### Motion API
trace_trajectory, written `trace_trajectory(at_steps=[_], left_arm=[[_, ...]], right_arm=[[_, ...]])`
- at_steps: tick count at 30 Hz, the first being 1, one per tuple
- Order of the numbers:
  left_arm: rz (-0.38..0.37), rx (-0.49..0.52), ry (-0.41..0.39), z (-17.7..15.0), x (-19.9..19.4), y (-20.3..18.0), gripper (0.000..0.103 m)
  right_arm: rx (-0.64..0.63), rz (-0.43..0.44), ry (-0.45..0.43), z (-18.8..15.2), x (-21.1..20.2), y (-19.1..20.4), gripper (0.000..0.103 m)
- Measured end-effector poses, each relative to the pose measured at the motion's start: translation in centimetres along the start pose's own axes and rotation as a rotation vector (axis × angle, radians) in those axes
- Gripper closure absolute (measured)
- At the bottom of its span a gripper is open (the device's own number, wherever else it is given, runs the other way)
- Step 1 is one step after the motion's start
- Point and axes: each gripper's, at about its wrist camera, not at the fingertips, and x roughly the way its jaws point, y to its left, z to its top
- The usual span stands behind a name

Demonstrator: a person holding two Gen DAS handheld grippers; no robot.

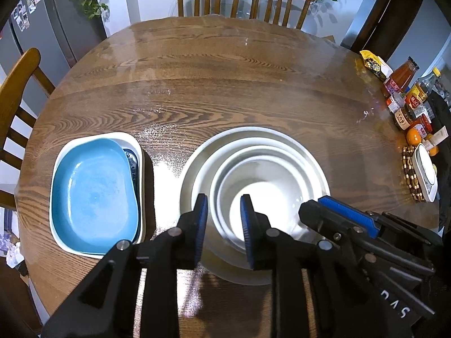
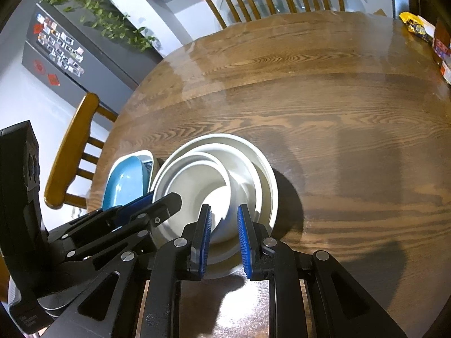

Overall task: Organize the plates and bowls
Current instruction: 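Open the left gripper to release the white ramekin, then move the left gripper to the rim of the nested white bowls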

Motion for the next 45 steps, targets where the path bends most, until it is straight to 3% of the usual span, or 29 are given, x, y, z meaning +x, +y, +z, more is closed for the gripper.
trace_trajectory(at_steps=[8,13,17,21,25,29,32,35,37,43,45], left_arm=[[0.001,0.007,-0.035,-0.2,-1.3,-0.2,0.07],[0.007,0.008,-0.065,-0.2,-2.2,-0.3,0.05],[0.004,0.009,-0.085,-0.3,-3.0,-0.3,0.05],[0.005,0.017,-0.102,-0.4,-3.6,-0.5,0.049],[0.017,0.004,-0.121,-0.5,-4.2,-0.2,0.032],[0.01,-0.01,-0.133,-0.6,-4.8,0.1,0.024],[0.001,-0.004,-0.139,-0.8,-5.3,0.2,0.021],[-0.013,0.0,-0.128,-1.0,-5.6,0.4,0.01],[-0.016,-0.017,-0.119,-1.2,-5.6,1.0,0.001],[-0.015,-0.084,-0.087,-1.5,-5.5,3.3,0.001],[-0.014,-0.105,-0.078,-1.8,-5.6,4.1,0.001]], right_arm=[[-0.002,0.014,-0.027,-0.1,-1.1,-0.1,0.082],[0.016,0.023,-0.05,-0.2,-2.0,-0.6,0.082],[0.029,0.026,-0.066,-0.4,-2.6,-1.0,0.072],[0.031,0.032,-0.077,-0.5,-3.1,-0.9,0.069],[0.043,0.025,-0.095,-0.6,-3.8,-1.2,0.06],[0.065,0.029,-0.11,-0.8,-4.5,-1.7,0.044],[0.078,0.041,-0.112,-1.0,-4.8,-2.0,0.043],[0.094,0.052,-0.116,-1.2,-5.1,-2.6,0.041],[0.103,0.046,-0.123,-1.3,-5.4,-2.9,0.033],[0.099,0.054,-0.111,-1.5,-5.7,-3.9,0.03],[0.092,0.065,-0.107,-1.6,-5.8,-4.0,0.02]])
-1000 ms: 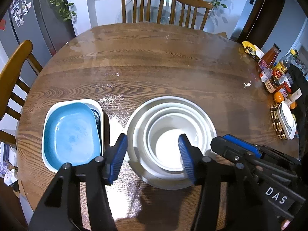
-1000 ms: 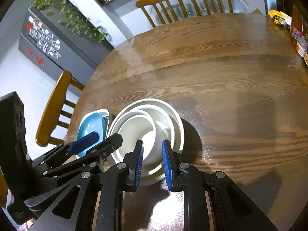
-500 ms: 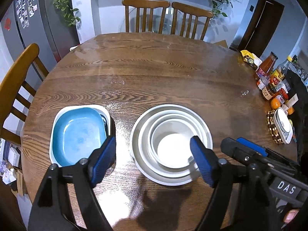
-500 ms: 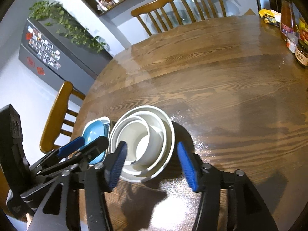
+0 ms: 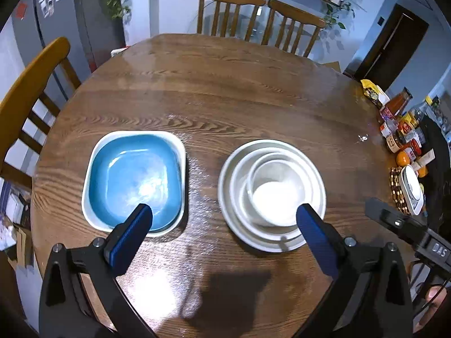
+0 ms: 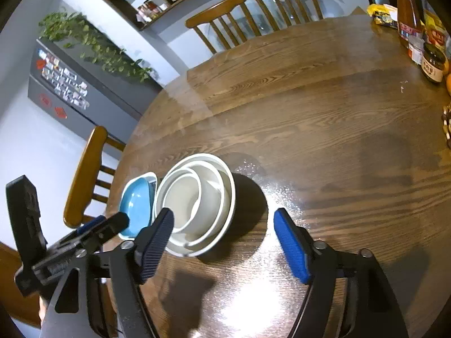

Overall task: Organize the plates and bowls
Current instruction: 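Move the left gripper to the rim of the nested white bowls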

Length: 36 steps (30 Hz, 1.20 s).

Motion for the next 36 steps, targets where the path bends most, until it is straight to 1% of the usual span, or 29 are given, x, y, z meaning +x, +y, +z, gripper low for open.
trace_trajectory(at_steps=[2,4,6,9,12,15,17,20,22,24,25,28,30,32,35,36], left_arm=[[0.0,-0.02,0.013,-0.1,0.1,0.5,0.001],[-0.022,-0.049,0.028,-0.1,0.3,1.2,0.001],[-0.035,-0.072,0.05,-0.2,0.5,1.7,0.001],[-0.032,-0.1,0.081,-0.3,0.7,2.3,0.001],[-0.048,-0.149,0.099,-0.2,0.6,3.1,0.001],[-0.036,-0.167,0.088,0.2,0.4,3.3,0.002],[-0.024,-0.164,0.079,0.4,0.3,3.4,0.003],[-0.027,-0.154,0.072,0.8,0.5,3.1,0.009],[-0.035,-0.151,0.076,1.0,0.9,3.1,0.017],[-0.045,-0.149,0.085,1.2,1.3,3.3,0.023],[-0.052,-0.145,0.09,1.3,1.5,3.3,0.026],[-0.055,-0.143,0.096,1.6,2.0,3.4,0.03],[-0.062,-0.149,0.104,1.8,2.3,3.6,0.041],[-0.08,-0.166,0.123,2.0,2.8,3.9,0.042],[-0.089,-0.17,0.139,2.0,3.3,3.9,0.043],[-0.09,-0.169,0.144,2.1,3.5,3.9,0.048]], right_arm=[[-0.004,0.009,0.003,0.0,0.0,-0.1,0.017],[-0.014,0.0,0.008,0.0,0.1,-0.2,0.013],[-0.03,0.016,0.016,0.1,0.2,-0.1,0.007],[-0.04,0.055,0.037,0.0,0.4,0.0,0.006],[-0.077,0.025,0.08,0.0,0.7,0.6,0.006],[-0.086,0.007,0.065,0.2,0.6,0.7,0.006],[-0.089,-0.03,0.038,0.6,0.5,0.7,0.006],[-0.085,-0.058,0.023,1.1,0.7,0.4,0.006],[-0.074,-0.059,0.028,1.5,1.0,0.1,0.009],[-0.062,-0.048,0.037,1.7,1.4,-0.4,0.019],[-0.055,-0.037,0.048,1.8,1.7,-0.5,0.021],[-0.032,-0.015,0.075,2.0,2.7,-1.1,0.026],[-0.017,-0.002,0.084,2.1,3.2,-1.3,0.035],[0.003,0.01,0.091,2.3,3.5,-1.6,0.039],[0.013,0.012,0.103,2.4,4.1,-1.9,0.039],[0.013,0.014,0.11,2.4,4.3,-2.0,0.044]])
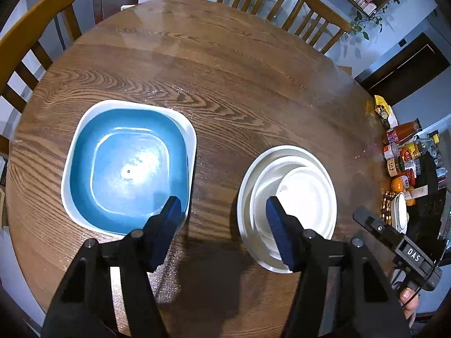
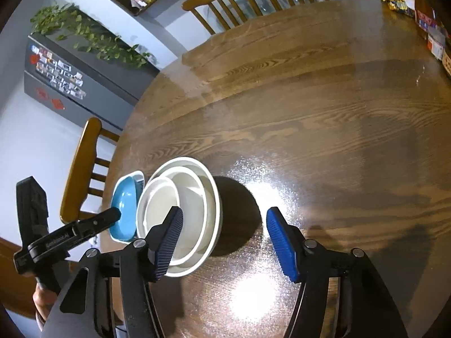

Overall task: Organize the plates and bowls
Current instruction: 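Move the left gripper to the rim of the nested white bowls, then grasp the rim of the nested white bowl stack with the left gripper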

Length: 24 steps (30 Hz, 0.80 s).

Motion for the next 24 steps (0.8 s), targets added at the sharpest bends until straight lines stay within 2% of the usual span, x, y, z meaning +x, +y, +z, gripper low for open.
trace_trajectory(at_steps=[1,2,8,10,11,15,18,24], left_arm=[[0.001,0.0,0.005,0.1,0.2,0.0,0.057],[0.002,0.0,0.011,0.2,0.4,-0.1,0.058],[0.029,0.008,0.01,0.5,0.9,-0.2,0.058],[0.039,0.01,0.012,0.5,1.1,-0.3,0.058],[0.04,0.01,0.015,0.4,1.2,-0.2,0.058],[0.048,0.019,0.017,0.4,1.5,-0.5,0.059],[0.053,0.029,0.025,0.4,1.8,-0.7,0.066],[0.073,0.044,0.043,0.2,2.4,-0.8,0.066]], right_arm=[[0.003,0.005,0.008,0.1,0.2,0.0,0.048],[0.006,0.009,0.015,0.1,0.4,-0.1,0.051],[0.009,0.019,0.038,0.4,1.3,-0.1,0.053],[0.01,0.019,0.045,0.4,1.5,-0.1,0.058],[0.01,0.021,0.048,0.3,1.6,-0.1,0.064],[0.013,0.021,0.058,0.3,1.9,-0.3,0.065],[0.011,0.018,0.064,0.3,2.0,-0.2,0.065],[0.011,0.005,0.075,0.2,2.3,-0.3,0.065]])
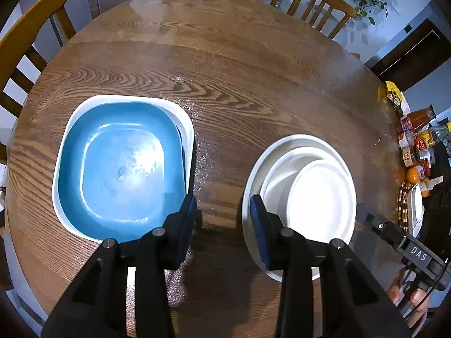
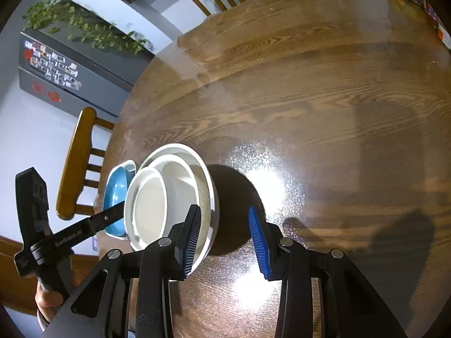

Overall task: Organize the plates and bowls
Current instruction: 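Grasp the rim of the nested white bowl stack with the left gripper, then lift the bowl stack and lower it onto the teal dish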

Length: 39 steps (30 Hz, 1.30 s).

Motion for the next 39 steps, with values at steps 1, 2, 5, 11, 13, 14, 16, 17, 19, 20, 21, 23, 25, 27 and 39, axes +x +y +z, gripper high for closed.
trace_trajectory(at_steps=[1,2,5,11,13,14,16,17,19,20,21,23,25,27,39], left_arm=[[0.003,0.002,0.001,0.0,0.1,-0.1,0.067],[0.006,0.006,0.003,0.0,0.2,-0.1,0.067],[0.013,0.013,0.01,0.0,0.5,-0.4,0.069],[0.018,0.022,0.021,-0.2,0.9,-0.3,0.07],[0.017,0.021,0.024,-0.1,1.1,-0.4,0.07],[0.018,0.023,0.025,-0.1,1.1,-0.4,0.07],[0.025,0.029,0.029,-0.1,1.3,-0.6,0.07],[0.026,0.031,0.028,-0.2,1.3,-0.6,0.07],[0.029,0.038,0.025,-0.2,1.2,-0.6,0.071],[0.026,0.04,0.025,-0.2,1.2,-0.7,0.073],[0.021,0.046,0.024,-0.2,1.3,-0.8,0.077],[0.024,0.065,0.019,-0.3,1.3,-1.2,0.085],[0.02,0.083,0.016,-0.4,1.3,-1.8,0.096],[0.023,0.089,0.014,-0.5,1.4,-2.1,0.098],[0.026,0.074,-0.012,-0.7,1.2,-2.3,0.102]], right_arm=[[0.0,-0.001,0.0,0.0,0.0,0.0,0.065],[0.0,-0.002,0.001,0.0,0.0,0.0,0.066],[-0.003,-0.009,0.002,0.1,0.0,0.0,0.066],[-0.012,-0.042,0.014,0.2,0.0,0.3,0.073],[-0.014,-0.043,0.021,0.2,0.2,0.3,0.073],[-0.016,-0.047,0.027,0.2,0.4,0.4,0.073],[-0.018,-0.052,0.043,0.3,1.0,0.4,0.073],[-0.018,-0.054,0.053,0.2,1.4,0.5,0.073],[-0.019,-0.056,0.058,0.2,1.7,0.6,0.075],[-0.018,-0.057,0.058,0.3,1.7,0.6,0.075],[-0.02,-0.058,0.058,0.2,1.7,0.6,0.075],[-0.023,-0.061,0.057,0.2,1.8,0.7,0.076],[-0.03,-0.053,0.053,0.2,1.8,0.8,0.08],[-0.04,-0.054,0.047,0.1,1.8,1.1,0.084],[-0.042,-0.063,0.014,-0.7,1.6,1.9,0.093]])
